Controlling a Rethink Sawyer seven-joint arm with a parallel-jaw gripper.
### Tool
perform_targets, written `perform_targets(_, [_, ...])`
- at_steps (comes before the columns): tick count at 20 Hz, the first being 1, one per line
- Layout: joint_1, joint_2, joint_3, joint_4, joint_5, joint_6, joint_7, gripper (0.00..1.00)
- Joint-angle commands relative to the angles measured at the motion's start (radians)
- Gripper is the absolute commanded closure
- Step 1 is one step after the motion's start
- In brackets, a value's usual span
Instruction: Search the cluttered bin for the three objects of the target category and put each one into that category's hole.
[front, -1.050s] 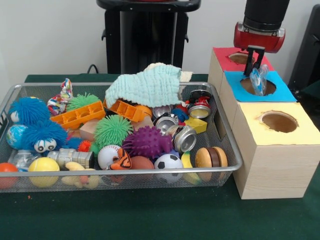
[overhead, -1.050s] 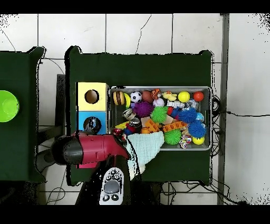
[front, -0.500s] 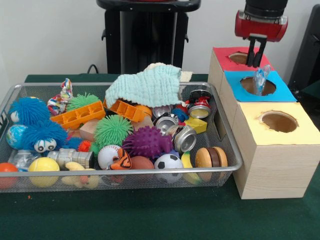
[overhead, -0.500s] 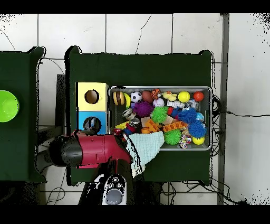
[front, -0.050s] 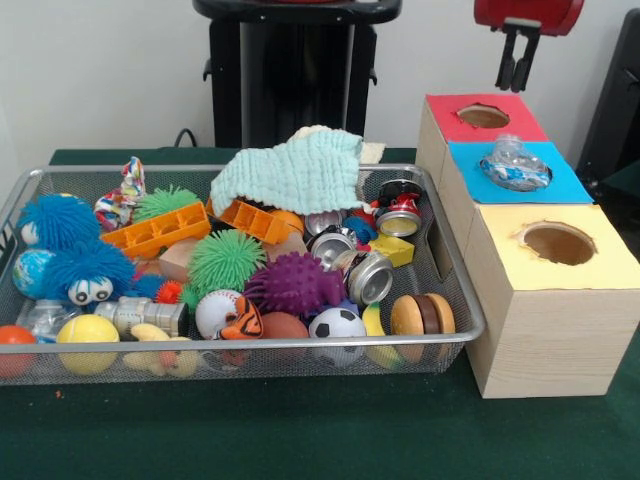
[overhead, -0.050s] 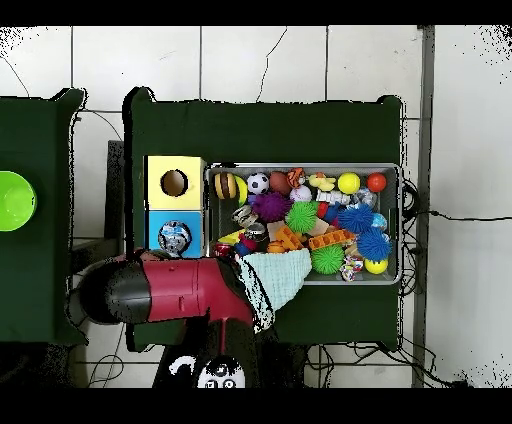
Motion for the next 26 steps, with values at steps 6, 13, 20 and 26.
perform_targets(6, [-0.036, 0.034, 0.088, -0.003, 0.046, -0.007, 0.092, 1.00])
perform_targets(13, [-0.027, 0.096, 0.073, -0.045, 0.020, -0.056, 0.100, 1.00])
perform_targets(20, [-0.021, 0.115, 0.073, -0.059, 0.024, -0.079, 0.108, 1.00])
perform_targets(26, [-0.009, 0.149, 0.063, -0.120, 0.036, -0.061, 0.131, 1.00])
